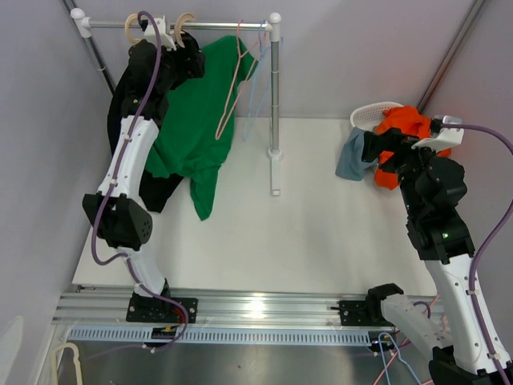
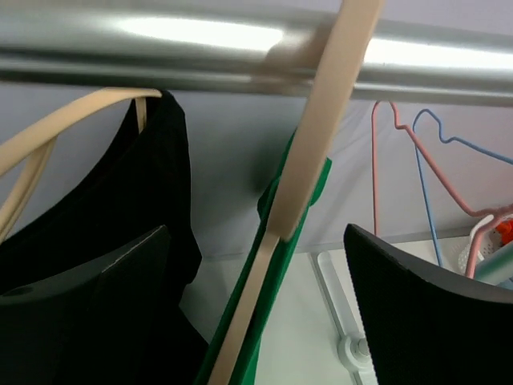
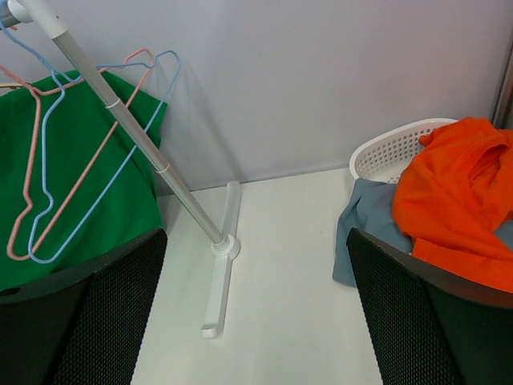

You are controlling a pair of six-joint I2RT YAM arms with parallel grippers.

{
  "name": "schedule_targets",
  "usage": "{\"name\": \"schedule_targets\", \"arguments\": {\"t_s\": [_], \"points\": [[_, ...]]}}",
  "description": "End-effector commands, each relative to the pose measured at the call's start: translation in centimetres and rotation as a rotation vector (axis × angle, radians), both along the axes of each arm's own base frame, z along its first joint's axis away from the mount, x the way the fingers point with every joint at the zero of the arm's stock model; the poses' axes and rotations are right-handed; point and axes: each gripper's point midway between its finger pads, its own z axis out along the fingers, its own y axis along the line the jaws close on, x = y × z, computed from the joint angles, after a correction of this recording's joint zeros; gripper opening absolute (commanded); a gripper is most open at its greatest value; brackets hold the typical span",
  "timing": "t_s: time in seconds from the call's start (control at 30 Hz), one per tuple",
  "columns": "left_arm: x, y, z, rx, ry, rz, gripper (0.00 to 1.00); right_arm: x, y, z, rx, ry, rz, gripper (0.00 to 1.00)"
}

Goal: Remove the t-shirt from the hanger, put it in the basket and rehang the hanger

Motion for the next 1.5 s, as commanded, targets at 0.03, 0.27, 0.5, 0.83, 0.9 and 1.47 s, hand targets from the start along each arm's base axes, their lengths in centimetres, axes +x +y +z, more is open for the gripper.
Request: {"name": "schedule_targets", "arguments": {"t_s": [0.03,0.27,0.5,0.83,0.9,1.47], "points": [[0.4,0.2,5.0,-0.017,-0.116,-0.042,0.88,-1.0,0.4,2.5,0.003,-0.073,0.036,1.00],[2.0,0.4,5.5,-0.052,-0.116,-0.025,0.01,-0.9,0.7,2.6,0.012,-0.079,0.049,1.00],[-0.2,-0.5,9.7,-0.092,-0.194,-0.081,0.01,-0.7,0.9,2.2,0.020,-0.066,0.057,1.00],[-4.4,1.6,13.4,-0.217,-0.210,0.041,0.00,-0.5,2.5,1.6,0.027,-0.043,0.127,0.99],[-4.9,4.1,11.0,-0.282,-0.133,0.232,0.00,-0.6,5.6,1.4,-0.009,-0.036,0.268,0.99],[-17.7,2.2,14.8,-0.253,-0.149,0.404,0.01,-9.3,33.6,-2.1,-0.171,-0.269,1.104,1.00]]}}
